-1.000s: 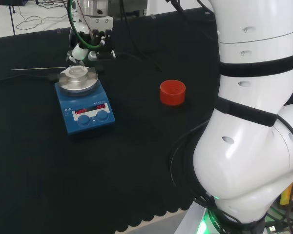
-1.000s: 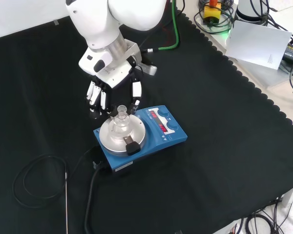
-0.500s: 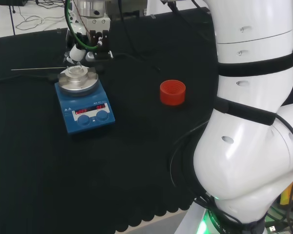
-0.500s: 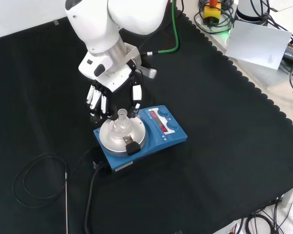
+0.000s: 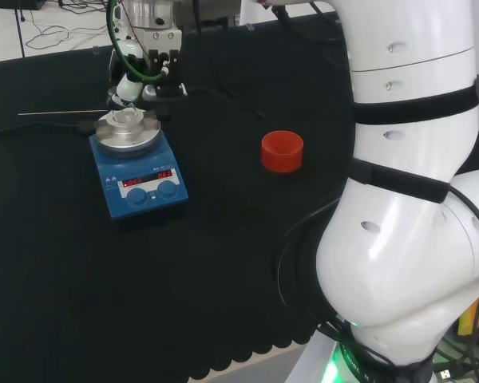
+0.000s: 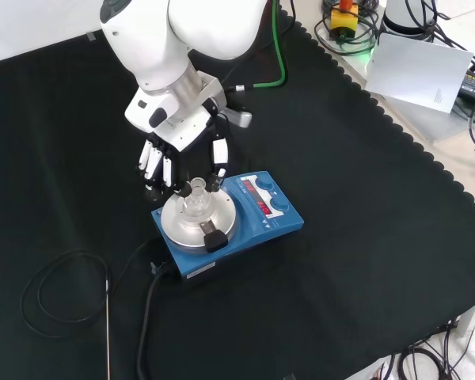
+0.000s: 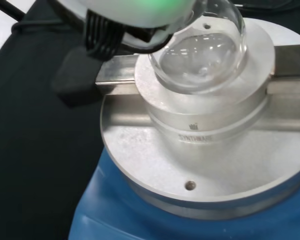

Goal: Place the round-bottom flask on the heater.

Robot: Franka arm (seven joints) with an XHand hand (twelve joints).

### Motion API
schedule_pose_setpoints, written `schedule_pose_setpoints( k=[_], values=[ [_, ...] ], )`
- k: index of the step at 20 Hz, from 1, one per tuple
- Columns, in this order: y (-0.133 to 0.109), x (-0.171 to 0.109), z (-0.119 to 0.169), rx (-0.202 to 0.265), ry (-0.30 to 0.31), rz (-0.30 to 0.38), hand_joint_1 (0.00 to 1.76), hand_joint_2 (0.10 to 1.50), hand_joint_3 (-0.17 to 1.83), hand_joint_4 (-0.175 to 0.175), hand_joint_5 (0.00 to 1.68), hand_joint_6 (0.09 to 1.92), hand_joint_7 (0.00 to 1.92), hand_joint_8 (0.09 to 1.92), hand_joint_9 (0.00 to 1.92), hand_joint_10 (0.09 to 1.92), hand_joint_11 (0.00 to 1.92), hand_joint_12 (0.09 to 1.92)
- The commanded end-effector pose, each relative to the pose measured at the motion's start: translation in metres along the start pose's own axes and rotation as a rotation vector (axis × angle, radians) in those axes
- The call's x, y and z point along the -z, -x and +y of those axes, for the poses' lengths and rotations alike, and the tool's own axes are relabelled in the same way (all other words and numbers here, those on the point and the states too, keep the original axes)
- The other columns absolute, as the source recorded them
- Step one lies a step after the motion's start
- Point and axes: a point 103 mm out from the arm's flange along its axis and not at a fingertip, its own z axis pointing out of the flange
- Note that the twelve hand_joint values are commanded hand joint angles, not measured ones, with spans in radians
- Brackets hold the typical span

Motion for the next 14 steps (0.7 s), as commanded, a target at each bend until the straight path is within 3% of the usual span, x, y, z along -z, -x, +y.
schedule_pose_setpoints(
  k=[1,4,14],
  values=[
    [0.004,0.0,-0.002,-0.022,-0.036,-0.026,0.99,0.71,0.59,-0.042,0.86,0.81,0.35,0.71,0.63,0.65,0.47,1.31],
    [0.005,0.003,-0.005,-0.026,-0.037,-0.033,0.95,0.62,0.7,-0.057,0.8,0.78,0.32,0.71,0.61,0.65,0.46,1.32],
    [0.008,0.017,-0.025,-0.023,-0.007,-0.033,0.88,0.56,0.69,-0.03,0.51,0.65,0.3,0.71,0.58,0.67,0.42,1.33]
  ],
)
